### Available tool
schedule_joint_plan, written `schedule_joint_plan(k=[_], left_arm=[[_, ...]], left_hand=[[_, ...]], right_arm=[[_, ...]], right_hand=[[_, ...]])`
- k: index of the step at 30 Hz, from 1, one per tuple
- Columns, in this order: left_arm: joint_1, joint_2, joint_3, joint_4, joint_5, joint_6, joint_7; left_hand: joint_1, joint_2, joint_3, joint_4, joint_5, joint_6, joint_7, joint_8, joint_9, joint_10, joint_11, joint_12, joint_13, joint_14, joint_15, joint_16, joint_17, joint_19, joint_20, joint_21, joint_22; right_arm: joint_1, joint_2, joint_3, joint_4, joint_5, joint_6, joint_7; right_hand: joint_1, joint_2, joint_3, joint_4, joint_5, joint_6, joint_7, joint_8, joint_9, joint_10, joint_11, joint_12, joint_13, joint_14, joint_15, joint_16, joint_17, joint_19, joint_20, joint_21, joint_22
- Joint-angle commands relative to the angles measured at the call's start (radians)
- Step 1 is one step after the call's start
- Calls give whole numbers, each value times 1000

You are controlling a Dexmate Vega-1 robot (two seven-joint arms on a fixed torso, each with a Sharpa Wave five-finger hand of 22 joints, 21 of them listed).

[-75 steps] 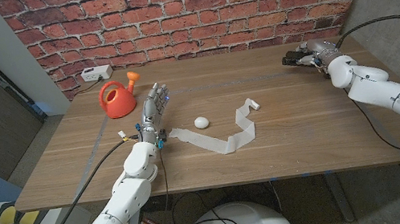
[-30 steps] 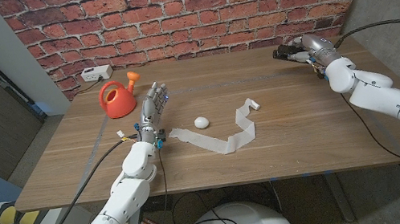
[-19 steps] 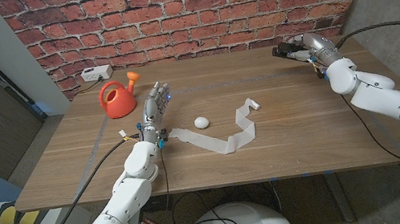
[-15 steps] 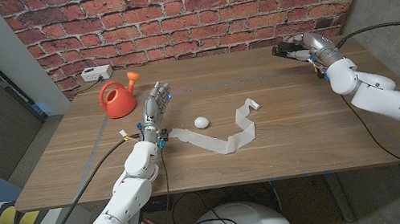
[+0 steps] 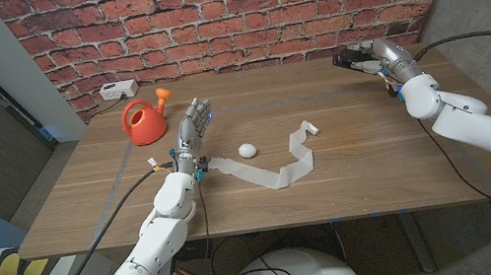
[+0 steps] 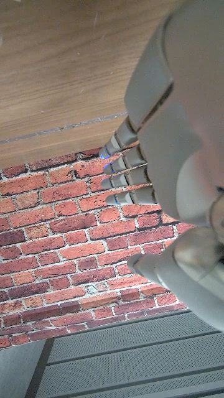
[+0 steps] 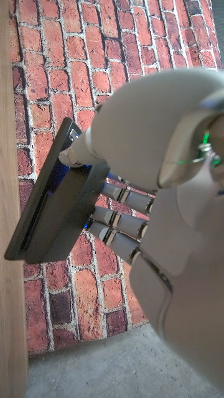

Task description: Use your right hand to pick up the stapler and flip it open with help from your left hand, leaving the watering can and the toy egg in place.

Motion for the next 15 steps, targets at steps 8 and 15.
schedule_joint_plan(k=[8, 15], left_arm=[[9, -7, 0, -1, -12, -29, -21], [15, -4, -2, -5, -13, -24, -18]], left_hand=[[-4, -2, -3, 2, 7, 11, -2, -2, 2, 9, 5, -2, 3, 8, -14, -1, 3, 0, -1, -1, 2], [-5, -3, -4, 1, 7, 11, -1, -2, 2, 9, 6, -2, 3, 7, -13, -1, 3, -1, -1, -1, 2]], right_arm=[[-52, 14, 39, -30, 28, 53, -38], [-66, 20, 50, -35, 34, 53, -50]], right_hand=[[2, 25, 22, 13, 5, 10, 0, -2, 9, 82, -50, 23, 21, 3, -178, -6, 4, -4, -76, 5, 4], [1, 25, 23, 14, 5, 11, 2, -3, 11, 83, -49, 23, 20, 4, -179, -8, 6, -5, -74, 5, 5]])
